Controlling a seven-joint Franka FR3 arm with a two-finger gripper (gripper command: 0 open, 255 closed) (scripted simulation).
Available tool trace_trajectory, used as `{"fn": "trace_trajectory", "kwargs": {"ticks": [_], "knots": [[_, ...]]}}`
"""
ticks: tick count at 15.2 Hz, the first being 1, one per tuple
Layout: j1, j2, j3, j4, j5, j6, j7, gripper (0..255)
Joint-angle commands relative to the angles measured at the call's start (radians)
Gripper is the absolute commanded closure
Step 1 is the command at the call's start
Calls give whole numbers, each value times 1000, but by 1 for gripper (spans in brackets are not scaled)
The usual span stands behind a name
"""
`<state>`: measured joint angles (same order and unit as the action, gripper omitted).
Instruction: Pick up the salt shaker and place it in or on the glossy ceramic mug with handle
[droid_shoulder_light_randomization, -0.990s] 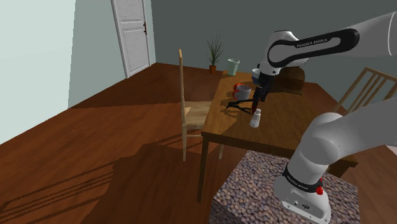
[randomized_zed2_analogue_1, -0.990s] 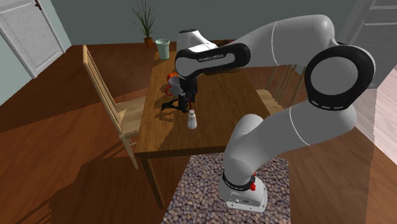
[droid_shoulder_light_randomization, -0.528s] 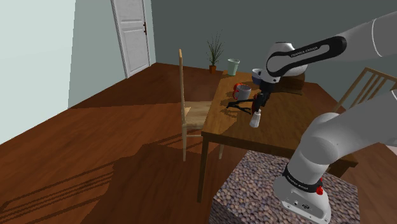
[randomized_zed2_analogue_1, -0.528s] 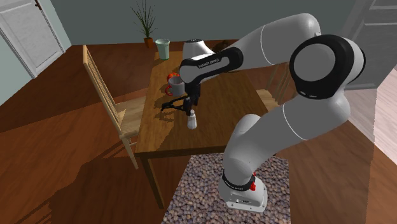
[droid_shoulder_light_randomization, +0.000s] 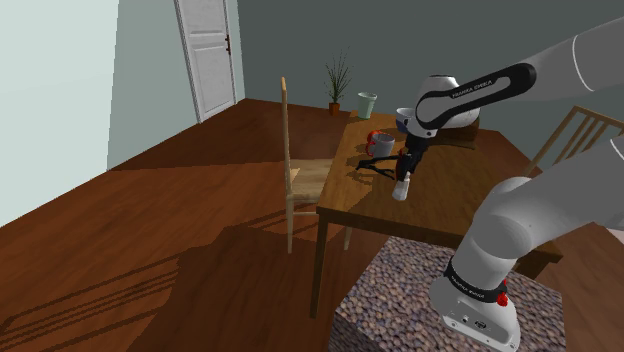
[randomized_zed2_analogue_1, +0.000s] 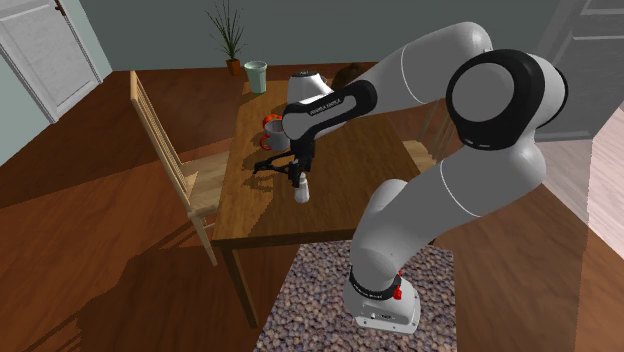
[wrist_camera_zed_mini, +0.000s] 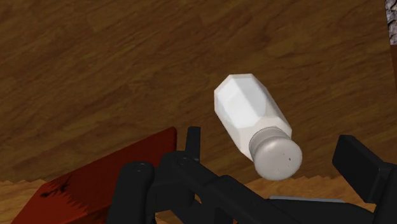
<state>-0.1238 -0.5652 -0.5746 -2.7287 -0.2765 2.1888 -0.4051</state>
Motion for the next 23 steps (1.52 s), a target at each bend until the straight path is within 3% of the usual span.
{"fn": "trace_trajectory", "kwargs": {"ticks": [1, 3, 4, 13, 23], "knots": [[0, 0, 0, -1, 0, 1, 0, 0], [0, 0, 0, 0, 0, 1, 0, 0], [0, 0, 0, 0, 0, 1, 0, 255], [0, 0, 0, -1, 0, 1, 0, 255], [-6, -80, 50, 85, 17, -164, 14, 255]]}}
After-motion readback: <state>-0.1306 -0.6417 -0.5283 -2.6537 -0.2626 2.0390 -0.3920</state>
